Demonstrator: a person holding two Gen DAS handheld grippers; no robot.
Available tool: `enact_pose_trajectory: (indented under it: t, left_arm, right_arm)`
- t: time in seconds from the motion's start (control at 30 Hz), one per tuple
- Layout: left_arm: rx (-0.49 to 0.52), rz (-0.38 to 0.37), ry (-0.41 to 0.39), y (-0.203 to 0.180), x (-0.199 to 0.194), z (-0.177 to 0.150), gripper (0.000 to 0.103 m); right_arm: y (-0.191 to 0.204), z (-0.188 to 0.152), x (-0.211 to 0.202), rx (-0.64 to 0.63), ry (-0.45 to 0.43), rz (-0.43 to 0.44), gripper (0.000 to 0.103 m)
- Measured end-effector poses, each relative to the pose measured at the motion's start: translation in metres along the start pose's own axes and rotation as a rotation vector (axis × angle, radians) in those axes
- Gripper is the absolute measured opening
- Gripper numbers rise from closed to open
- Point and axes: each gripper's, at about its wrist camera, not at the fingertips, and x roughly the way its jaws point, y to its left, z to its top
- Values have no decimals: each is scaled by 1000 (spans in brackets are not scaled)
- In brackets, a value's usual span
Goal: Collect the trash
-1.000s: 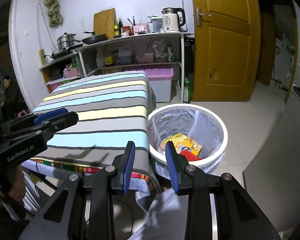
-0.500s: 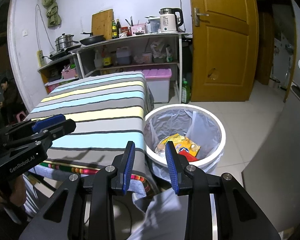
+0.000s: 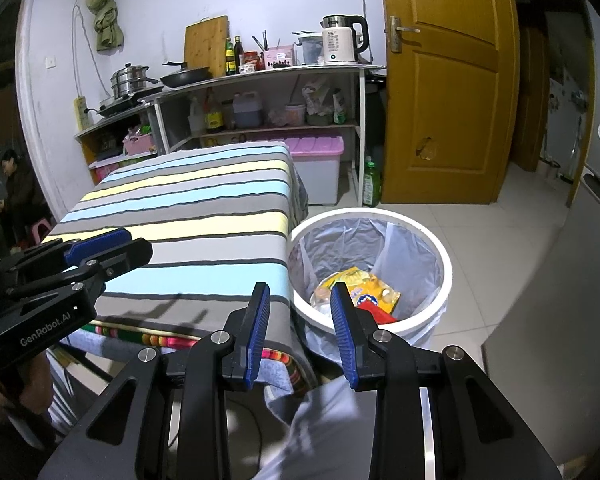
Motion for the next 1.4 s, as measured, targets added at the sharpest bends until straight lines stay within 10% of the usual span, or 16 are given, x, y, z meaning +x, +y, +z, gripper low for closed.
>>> enact_pose_trajectory:
  t: [1.4]
  left_arm:
    - [0, 16, 4, 5, 2, -2, 32]
  right_arm:
    - [3, 2, 3, -6, 0, 0, 33]
